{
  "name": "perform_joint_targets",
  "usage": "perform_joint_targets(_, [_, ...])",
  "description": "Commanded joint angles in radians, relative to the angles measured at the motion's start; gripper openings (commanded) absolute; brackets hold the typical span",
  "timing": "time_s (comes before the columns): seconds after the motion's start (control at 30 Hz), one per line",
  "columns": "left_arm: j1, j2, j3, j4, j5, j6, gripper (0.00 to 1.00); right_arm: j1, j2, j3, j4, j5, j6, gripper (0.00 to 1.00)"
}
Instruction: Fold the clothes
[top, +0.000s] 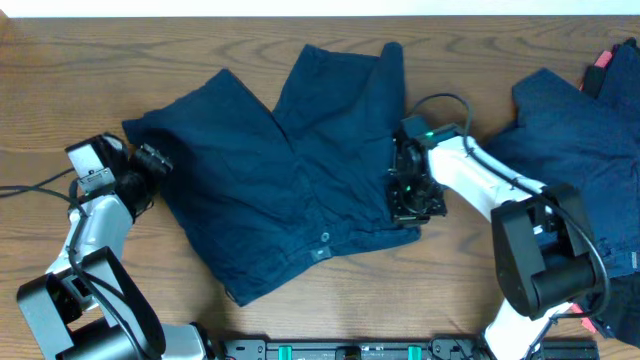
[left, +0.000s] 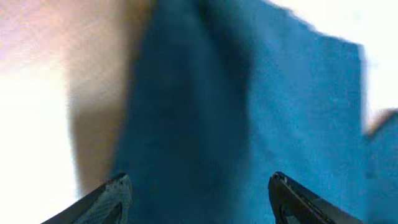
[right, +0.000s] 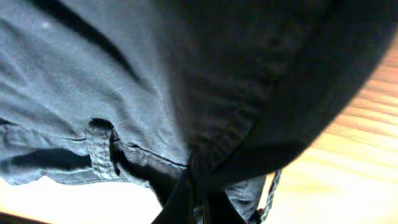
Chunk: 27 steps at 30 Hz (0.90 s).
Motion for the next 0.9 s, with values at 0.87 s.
perform_joint_targets(0.87, [-0.346,-0.161,-0.002,-0.397,0.115,0.098,0.98,-0.111,-0.265,0.074,0.090,0.102,0.009,0.41])
